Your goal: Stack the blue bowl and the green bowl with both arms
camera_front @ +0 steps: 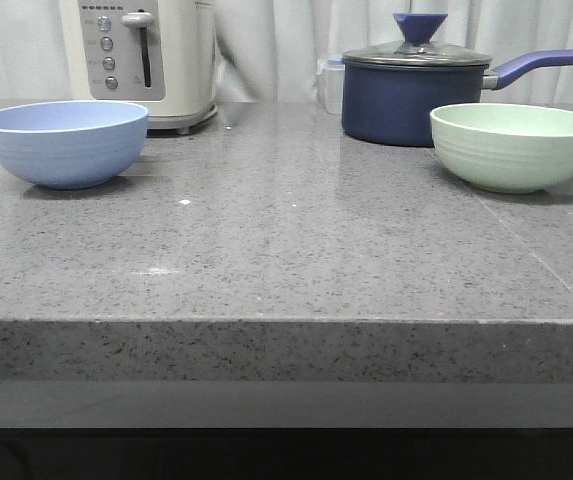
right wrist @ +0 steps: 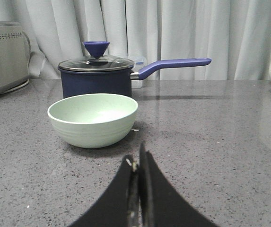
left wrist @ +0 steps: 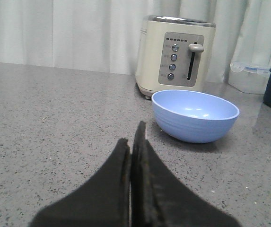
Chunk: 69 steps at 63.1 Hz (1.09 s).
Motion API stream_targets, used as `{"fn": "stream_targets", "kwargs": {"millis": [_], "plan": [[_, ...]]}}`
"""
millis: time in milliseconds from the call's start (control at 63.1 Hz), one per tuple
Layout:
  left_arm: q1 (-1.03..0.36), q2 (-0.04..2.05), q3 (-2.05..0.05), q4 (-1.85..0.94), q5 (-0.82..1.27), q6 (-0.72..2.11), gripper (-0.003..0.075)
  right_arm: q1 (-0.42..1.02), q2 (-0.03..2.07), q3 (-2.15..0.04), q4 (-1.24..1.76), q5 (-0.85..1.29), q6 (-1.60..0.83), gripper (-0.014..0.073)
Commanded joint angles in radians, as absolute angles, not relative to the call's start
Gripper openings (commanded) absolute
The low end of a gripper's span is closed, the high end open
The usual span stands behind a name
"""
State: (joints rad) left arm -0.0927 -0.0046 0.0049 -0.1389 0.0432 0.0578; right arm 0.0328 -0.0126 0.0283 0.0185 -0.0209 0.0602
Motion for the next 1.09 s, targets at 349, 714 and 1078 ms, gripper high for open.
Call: {"fn": "stream_targets", "kwargs": {"millis": [349, 714, 1078], "plan": [[-0.097, -0.022, 0.01, -0.145, -0.038, 0.058, -0.002, 0.029, -0.03, 0.012, 0.005, -0.11, 0.058, -0.0053], [-0.097, -0.022, 0.01, -0.145, -0.053, 0.058, -0.002, 0.029, -0.03, 0.011, 0.0, -0.151, 0.058, -0.0053], [-0.097, -0.006, -0.213, -0.145, 0.074, 0.058, -0.002, 0.029, -0.023, -0.22, 0.0, 0.091, 0.058, -0.0053]]}}
